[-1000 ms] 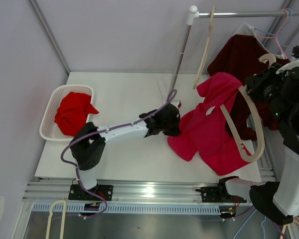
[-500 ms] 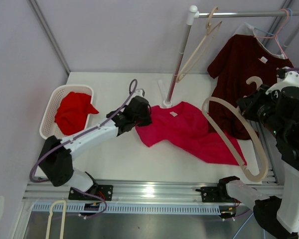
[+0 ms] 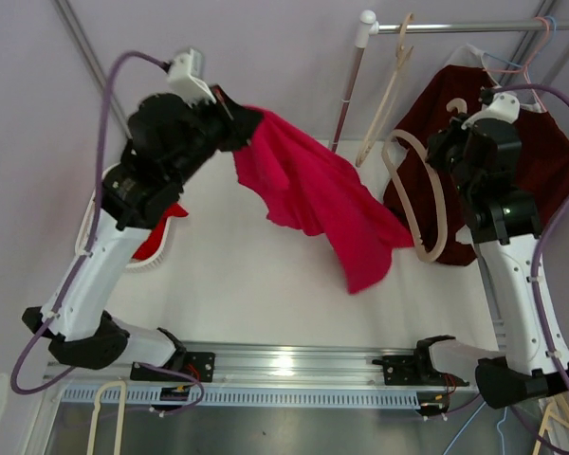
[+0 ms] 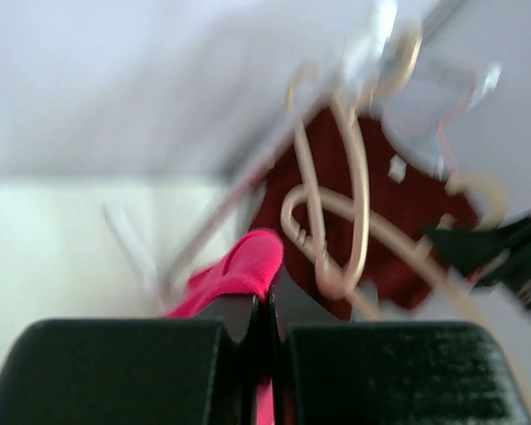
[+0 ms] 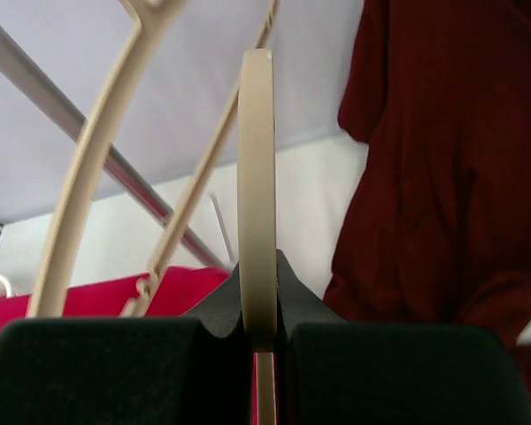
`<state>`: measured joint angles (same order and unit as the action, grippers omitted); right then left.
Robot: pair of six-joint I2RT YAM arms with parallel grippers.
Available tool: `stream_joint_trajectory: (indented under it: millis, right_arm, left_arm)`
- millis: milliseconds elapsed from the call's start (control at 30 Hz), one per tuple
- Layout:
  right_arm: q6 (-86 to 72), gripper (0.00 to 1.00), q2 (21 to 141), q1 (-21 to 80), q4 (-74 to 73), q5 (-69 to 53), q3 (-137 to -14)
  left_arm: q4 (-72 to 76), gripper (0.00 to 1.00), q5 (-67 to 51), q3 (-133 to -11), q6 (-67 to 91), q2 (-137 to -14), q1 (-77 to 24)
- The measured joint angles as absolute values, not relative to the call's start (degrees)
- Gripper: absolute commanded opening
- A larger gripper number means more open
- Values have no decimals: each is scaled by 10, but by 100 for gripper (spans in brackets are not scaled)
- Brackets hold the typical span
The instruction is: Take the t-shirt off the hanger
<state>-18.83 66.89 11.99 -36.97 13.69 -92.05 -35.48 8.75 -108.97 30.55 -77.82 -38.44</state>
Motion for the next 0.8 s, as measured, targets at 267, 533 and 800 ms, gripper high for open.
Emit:
stream_joint_trajectory:
  millis: [267,533,800]
  right_arm:
    - [-157,0,765,29,-213,63,-967]
    - [-134,0,849,-33,-153,-21,-1051]
    - [-128,0,926,-40,-136,-84,-1166]
  left_arm:
    - [-361,1,44,-1358,271,-888,-237]
    - [-307,1,28,-1366,269,-877,-98]
    - [-258,1,33,-1390,248,-854,25]
